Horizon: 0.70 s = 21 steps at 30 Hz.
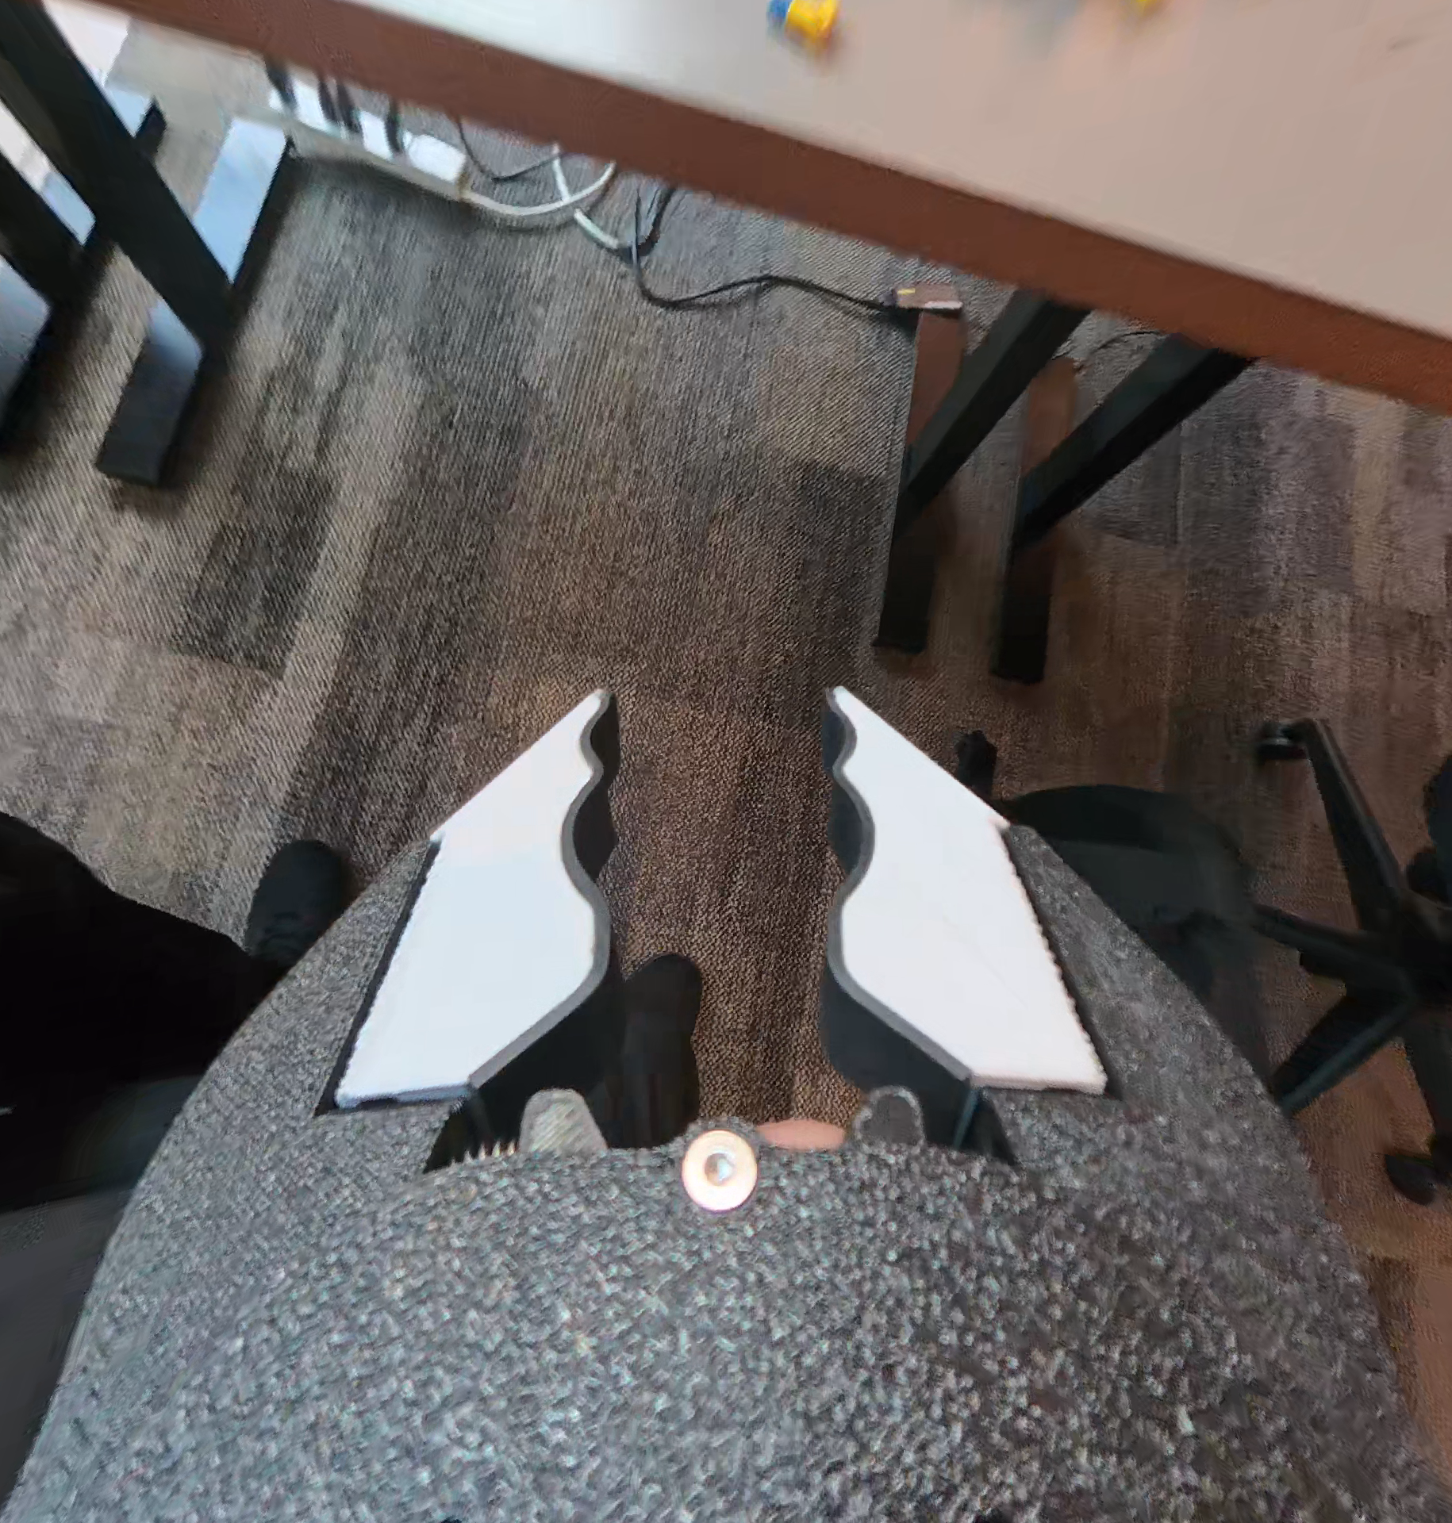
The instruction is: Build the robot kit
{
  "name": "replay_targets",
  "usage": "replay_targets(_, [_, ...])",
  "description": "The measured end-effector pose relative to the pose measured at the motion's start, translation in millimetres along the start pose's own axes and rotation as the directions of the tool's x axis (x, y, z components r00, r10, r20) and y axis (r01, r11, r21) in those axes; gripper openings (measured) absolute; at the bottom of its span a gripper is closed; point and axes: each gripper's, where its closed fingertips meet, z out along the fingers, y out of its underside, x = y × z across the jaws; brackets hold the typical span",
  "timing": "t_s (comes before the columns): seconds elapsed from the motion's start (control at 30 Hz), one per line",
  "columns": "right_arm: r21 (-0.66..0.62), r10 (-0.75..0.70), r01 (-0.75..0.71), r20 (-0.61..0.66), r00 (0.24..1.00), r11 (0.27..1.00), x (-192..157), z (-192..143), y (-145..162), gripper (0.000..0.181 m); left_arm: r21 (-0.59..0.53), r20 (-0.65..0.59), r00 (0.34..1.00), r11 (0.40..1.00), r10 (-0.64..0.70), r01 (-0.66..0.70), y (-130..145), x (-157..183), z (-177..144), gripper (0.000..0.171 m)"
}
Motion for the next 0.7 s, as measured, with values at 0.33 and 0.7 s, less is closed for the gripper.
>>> replay_targets(0.33, [0.023,0.087,-0.086,-0.071,0.994,0.996,9.3,-97.7,-105.2,0.044,0.107,-0.593,0.799,0.975,-0.095,0.195,-53.4,100.0,-55.9,0.0])
replay_targets(0.7, [0.064,0.162,-0.156,-0.09,0.983,0.986,33.0,-138.2,-91.5,0.044,-0.223,-0.696,0.711,0.972,-0.105,-0.075,-27.1,214.8,-13.3,0.0])
